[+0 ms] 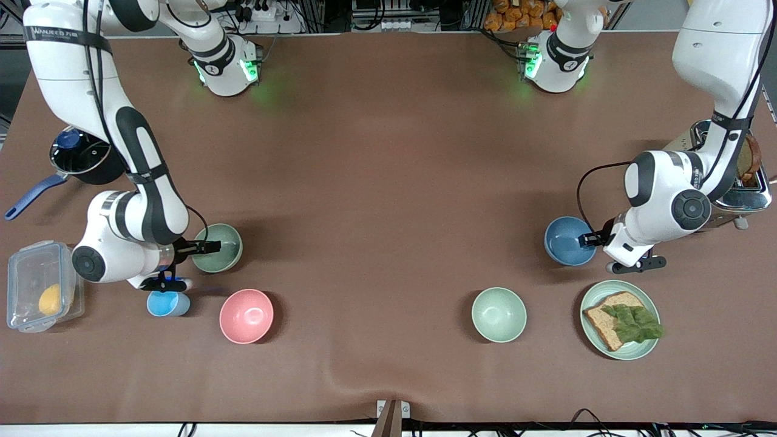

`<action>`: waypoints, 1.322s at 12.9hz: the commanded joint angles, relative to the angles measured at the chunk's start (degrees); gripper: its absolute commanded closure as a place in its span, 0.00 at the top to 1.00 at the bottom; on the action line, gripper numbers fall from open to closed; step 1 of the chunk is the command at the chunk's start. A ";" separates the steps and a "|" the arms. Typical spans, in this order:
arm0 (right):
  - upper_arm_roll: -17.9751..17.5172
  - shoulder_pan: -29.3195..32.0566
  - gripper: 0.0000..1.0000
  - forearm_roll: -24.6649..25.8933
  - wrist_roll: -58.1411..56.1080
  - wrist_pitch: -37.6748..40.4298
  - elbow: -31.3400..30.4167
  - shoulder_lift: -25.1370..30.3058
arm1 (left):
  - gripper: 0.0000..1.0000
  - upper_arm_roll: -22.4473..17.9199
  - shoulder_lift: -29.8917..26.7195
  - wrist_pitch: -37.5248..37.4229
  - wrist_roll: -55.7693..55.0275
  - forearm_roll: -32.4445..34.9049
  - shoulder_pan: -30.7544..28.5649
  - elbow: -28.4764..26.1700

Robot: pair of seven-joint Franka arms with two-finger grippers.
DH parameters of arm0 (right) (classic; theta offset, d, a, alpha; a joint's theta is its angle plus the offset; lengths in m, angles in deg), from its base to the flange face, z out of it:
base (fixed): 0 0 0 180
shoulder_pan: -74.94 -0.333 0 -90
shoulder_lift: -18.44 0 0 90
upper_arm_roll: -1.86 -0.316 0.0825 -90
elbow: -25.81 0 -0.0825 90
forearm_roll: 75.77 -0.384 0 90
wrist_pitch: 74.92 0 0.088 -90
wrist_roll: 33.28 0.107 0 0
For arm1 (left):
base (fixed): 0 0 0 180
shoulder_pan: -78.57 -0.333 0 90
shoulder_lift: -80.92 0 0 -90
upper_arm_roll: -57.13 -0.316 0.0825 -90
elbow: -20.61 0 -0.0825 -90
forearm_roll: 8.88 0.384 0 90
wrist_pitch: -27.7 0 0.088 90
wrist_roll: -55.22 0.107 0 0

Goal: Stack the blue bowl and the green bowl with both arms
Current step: 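Grip the blue bowl with the left gripper while the right gripper grips the green bowl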

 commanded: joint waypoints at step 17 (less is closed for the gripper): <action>-8.78 -1.27 0.00 -11.26 11.29 1.76 2.38 2.93 | 0.00 6.30 -3.43 -11.61 0.22 0.32 0.22 8.56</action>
